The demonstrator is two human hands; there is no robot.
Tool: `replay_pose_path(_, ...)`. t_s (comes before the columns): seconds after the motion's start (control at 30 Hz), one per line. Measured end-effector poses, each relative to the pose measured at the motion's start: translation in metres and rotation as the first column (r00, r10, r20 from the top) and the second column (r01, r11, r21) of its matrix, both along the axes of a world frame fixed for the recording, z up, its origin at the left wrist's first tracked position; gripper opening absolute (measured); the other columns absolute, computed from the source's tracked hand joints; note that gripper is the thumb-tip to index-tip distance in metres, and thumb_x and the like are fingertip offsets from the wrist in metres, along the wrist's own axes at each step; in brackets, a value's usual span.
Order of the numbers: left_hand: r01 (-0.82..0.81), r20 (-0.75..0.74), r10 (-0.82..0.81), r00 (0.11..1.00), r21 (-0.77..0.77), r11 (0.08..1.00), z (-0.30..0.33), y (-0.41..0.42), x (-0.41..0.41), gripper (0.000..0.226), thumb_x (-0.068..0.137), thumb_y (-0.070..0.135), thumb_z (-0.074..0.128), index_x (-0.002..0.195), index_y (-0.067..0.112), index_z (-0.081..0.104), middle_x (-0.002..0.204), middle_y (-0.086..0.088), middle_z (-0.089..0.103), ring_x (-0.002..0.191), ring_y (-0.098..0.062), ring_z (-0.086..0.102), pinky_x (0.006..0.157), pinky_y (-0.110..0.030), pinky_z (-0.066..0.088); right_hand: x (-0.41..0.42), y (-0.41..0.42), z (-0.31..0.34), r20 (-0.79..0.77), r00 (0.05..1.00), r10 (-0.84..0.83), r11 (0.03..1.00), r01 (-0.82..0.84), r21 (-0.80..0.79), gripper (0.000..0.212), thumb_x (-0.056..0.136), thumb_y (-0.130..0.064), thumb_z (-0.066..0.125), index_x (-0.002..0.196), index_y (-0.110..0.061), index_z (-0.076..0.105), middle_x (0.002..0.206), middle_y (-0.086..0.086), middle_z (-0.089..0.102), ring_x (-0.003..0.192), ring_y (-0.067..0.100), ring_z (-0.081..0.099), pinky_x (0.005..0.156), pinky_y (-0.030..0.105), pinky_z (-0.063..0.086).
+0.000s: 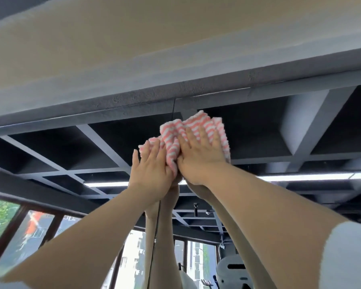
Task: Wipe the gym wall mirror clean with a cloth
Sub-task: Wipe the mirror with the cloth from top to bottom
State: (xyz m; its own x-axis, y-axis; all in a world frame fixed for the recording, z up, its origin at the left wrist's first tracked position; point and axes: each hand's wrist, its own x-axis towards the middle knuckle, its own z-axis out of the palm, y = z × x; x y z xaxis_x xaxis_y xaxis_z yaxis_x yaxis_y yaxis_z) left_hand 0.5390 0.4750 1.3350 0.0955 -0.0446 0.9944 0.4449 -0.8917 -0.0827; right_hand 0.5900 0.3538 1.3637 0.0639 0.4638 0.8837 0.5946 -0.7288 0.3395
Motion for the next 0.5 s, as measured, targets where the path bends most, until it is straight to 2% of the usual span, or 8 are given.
replay_pose_path(0.07, 0.345, 0.114, -0.343, 0.932, 0.002, 0.939, -0.001, -0.014, -0.007, 0.046, 0.09, 0.023, 0.038, 0.132, 0.007, 0.048, 0.118, -0.001, 0.045, 0.12, -0.025, 0.039, 0.1, -0.025, 0.032, 0.0, 0.0, -0.01, 0.015, 1.0, 0.001, 1.0, -0.001, -0.012, 0.064, 0.103, -0.046, 0.015, 0.149, -0.02, -0.021, 0.157, 0.003, -0.027, 0.143, 0.031, -0.027, 0.114, 0.055, -0.015)
replay_pose_path(0.13, 0.488, 0.172, -0.47, 0.866, -0.086, 0.868, -0.002, -0.025, -0.013, 0.033, 0.092, 0.006, 0.043, 0.122, 0.006, 0.056, 0.098, 0.001, 0.049, 0.087, -0.013, 0.049, 0.071, -0.007, 0.037, 0.004, -0.002, -0.017, 0.027, 1.0, 0.002, 1.0, -0.001, -0.016, 0.065, 0.103, -0.046, 0.015, 0.149, -0.019, -0.021, 0.157, 0.004, -0.027, 0.142, 0.032, -0.027, 0.114, 0.055, -0.016)
replay_pose_path(0.2, 0.567, 0.273, -0.514, 0.813, -0.177, 0.804, 0.002, -0.029, -0.014, 0.034, 0.095, 0.005, 0.043, 0.125, 0.007, 0.056, 0.106, -0.01, 0.059, 0.085, -0.017, 0.053, 0.071, -0.015, 0.04, 0.01, -0.009, -0.02, 0.038, 0.999, 0.003, 1.0, -0.002, -0.014, 0.066, 0.103, -0.047, 0.015, 0.149, -0.019, -0.022, 0.157, 0.003, -0.027, 0.142, 0.032, -0.027, 0.113, 0.055, -0.017)
replay_pose_path(0.3, 0.708, 0.365, -0.618, 0.697, -0.21, 0.674, 0.004, -0.043, -0.009, 0.038, 0.101, 0.019, 0.035, 0.136, 0.015, 0.046, 0.125, -0.017, 0.054, 0.102, -0.025, 0.052, 0.083, -0.032, 0.04, 0.018, -0.028, -0.023, 0.042, 0.999, 0.017, 1.0, -0.017, -0.008, 0.066, 0.101, -0.051, 0.011, 0.149, -0.021, -0.023, 0.157, 0.001, -0.027, 0.143, 0.03, -0.027, 0.114, 0.053, -0.017)
replay_pose_path(0.33, 0.651, 0.315, -0.58, 0.751, -0.213, 0.728, 0.004, -0.047, -0.003, 0.041, 0.102, 0.027, 0.033, 0.142, 0.019, 0.039, 0.133, -0.016, 0.048, 0.113, -0.028, 0.048, 0.092, -0.036, 0.039, 0.022, -0.037, -0.024, 0.035, 0.999, 0.012, 1.0, -0.012, -0.011, 0.066, 0.1, -0.052, 0.008, 0.149, -0.021, -0.022, 0.157, 0.001, -0.027, 0.143, 0.03, -0.027, 0.115, 0.052, -0.016)
replay_pose_path(0.4, 0.337, 0.128, -0.313, 0.941, -0.275, 0.9, 0.0, -0.055, 0.014, 0.053, 0.101, 0.041, 0.03, 0.151, 0.026, 0.021, 0.151, -0.019, 0.024, 0.137, -0.039, 0.024, 0.111, -0.05, 0.023, 0.03, -0.056, -0.025, 0.017, 1.0, -0.021, 1.0, 0.021, -0.021, 0.066, 0.099, -0.053, 0.006, 0.15, -0.021, -0.02, 0.157, 0.002, -0.027, 0.142, 0.029, -0.028, 0.115, 0.051, -0.017)
replay_pose_path(0.43, 0.163, 0.052, -0.154, 0.987, -0.281, 0.946, -0.003, -0.06, 0.024, 0.057, 0.101, 0.045, 0.028, 0.153, 0.029, 0.011, 0.156, -0.019, 0.009, 0.142, -0.04, 0.008, 0.115, -0.052, 0.012, 0.035, -0.067, -0.025, 0.012, 0.999, -0.035, 0.999, 0.035, -0.018, 0.066, 0.099, -0.054, 0.007, 0.15, -0.021, -0.019, 0.157, 0.002, -0.027, 0.142, 0.029, -0.028, 0.115, 0.05, -0.017)
replay_pose_path(0.5, 0.06, 0.029, -0.054, 0.998, -0.293, 0.954, -0.008, -0.076, 0.041, 0.057, 0.101, 0.048, 0.02, 0.152, 0.034, 0.0, 0.159, -0.014, -0.007, 0.144, -0.037, -0.008, 0.116, -0.051, 0.0, 0.048, -0.091, -0.024, 0.003, 0.998, -0.055, 0.998, 0.055, -0.005, 0.066, 0.099, -0.055, 0.008, 0.151, -0.022, -0.018, 0.157, 0.002, -0.027, 0.143, 0.028, -0.028, 0.115, 0.049, -0.018)
